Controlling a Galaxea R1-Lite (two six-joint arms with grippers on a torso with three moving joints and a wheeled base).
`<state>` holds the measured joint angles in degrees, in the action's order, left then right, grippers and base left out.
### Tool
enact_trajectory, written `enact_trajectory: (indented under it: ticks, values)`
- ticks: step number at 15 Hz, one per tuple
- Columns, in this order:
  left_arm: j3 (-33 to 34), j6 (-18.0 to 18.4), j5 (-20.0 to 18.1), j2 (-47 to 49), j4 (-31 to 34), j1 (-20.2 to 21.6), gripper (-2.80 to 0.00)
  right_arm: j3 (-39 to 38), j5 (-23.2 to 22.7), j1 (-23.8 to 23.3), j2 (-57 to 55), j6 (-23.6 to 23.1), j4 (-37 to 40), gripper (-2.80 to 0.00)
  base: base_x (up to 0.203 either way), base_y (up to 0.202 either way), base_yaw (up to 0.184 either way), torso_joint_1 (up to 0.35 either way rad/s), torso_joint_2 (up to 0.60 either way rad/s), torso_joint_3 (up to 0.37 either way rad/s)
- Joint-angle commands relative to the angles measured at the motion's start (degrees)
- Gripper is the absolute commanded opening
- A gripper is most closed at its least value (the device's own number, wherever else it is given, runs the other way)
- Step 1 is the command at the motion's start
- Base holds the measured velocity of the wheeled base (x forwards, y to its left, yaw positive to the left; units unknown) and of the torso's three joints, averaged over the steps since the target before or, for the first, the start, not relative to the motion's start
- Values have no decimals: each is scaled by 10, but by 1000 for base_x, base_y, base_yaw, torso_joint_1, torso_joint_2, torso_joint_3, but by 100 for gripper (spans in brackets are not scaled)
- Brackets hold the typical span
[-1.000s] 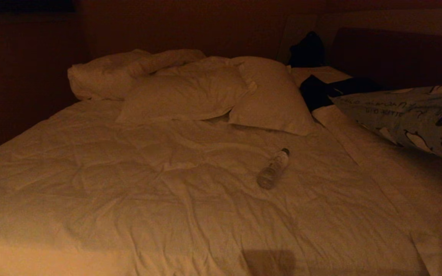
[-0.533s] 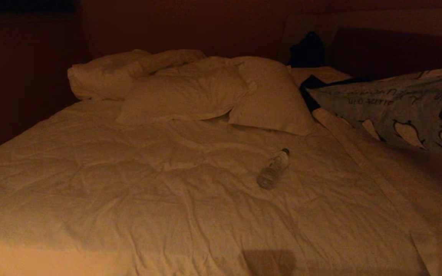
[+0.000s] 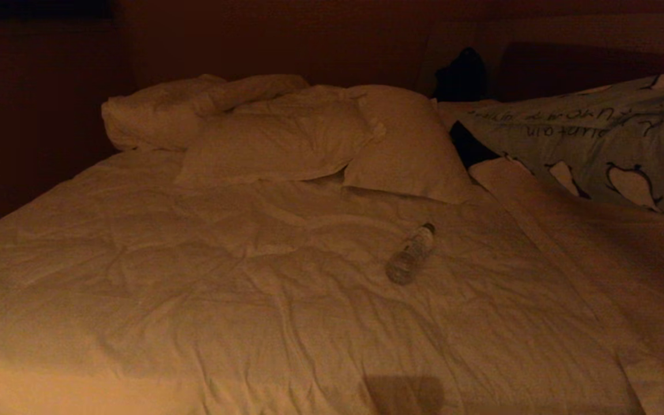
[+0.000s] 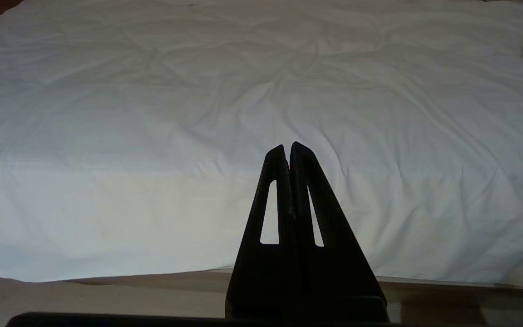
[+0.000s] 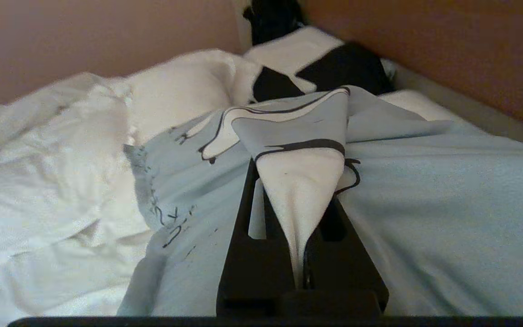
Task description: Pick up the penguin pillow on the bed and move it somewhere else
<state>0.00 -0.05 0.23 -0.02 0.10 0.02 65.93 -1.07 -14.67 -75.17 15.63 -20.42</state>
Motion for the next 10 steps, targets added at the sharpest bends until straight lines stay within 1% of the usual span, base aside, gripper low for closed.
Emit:
enact_trajectory:
  ticks: [1,4,10]
  values:
    - [0,0,0,0,0,0,-280,-4,-1,8,28,1,-1,-280,0,0,0,0,0,0]
    - [0,0,0,-1,0,1,-280,-12,-1,24,47,-1,0,-280,0,0,0,0,0,0]
    - [0,0,0,-1,0,0,-280,-17,-1,27,53,-2,-1,-280,0,0,0,0,0,0]
